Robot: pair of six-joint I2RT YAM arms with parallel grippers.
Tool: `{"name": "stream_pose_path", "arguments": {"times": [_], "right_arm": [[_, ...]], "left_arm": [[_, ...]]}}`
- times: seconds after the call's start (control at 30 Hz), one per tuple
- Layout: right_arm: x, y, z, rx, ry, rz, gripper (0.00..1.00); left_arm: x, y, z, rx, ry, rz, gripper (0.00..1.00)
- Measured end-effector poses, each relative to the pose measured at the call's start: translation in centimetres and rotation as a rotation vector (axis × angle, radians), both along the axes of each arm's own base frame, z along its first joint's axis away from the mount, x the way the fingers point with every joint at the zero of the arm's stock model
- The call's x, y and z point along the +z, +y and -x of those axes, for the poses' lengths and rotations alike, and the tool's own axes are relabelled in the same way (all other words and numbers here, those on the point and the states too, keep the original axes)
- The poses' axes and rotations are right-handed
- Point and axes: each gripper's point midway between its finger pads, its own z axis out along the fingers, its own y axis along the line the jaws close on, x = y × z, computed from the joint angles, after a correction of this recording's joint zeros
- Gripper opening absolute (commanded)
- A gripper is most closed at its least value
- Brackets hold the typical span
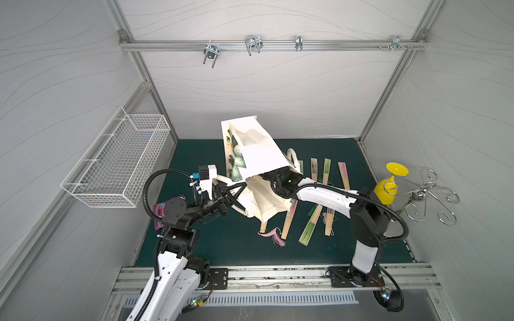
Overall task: Take out the folding fans from the tote bags
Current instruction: Pick up the folding fan from the canvas bag.
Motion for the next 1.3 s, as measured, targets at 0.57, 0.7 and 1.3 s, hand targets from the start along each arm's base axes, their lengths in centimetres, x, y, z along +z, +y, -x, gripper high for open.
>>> {"name": "stream_pose_path", "arguments": {"times": [0.57,0.7,1.3], "right_arm": [[-3.9,-0.5,0.7,0.029,0.008,0.109,0.31],[-4.4,0.0,1.7,0.094,0.034,0.093,0.35],[-2.4,1.6,3.7,0.244,0.056,0.010,0.42]], "left_arm": [[-2.0,1.4,-1.4,0.162,0.060,-0.102,0.00],[-2.6,1.6,-1.8,0.188,0.080,-0.115,0.00],[-2.3,1.8,-2.0,0.202,0.068,-0.109,0.00]]}}
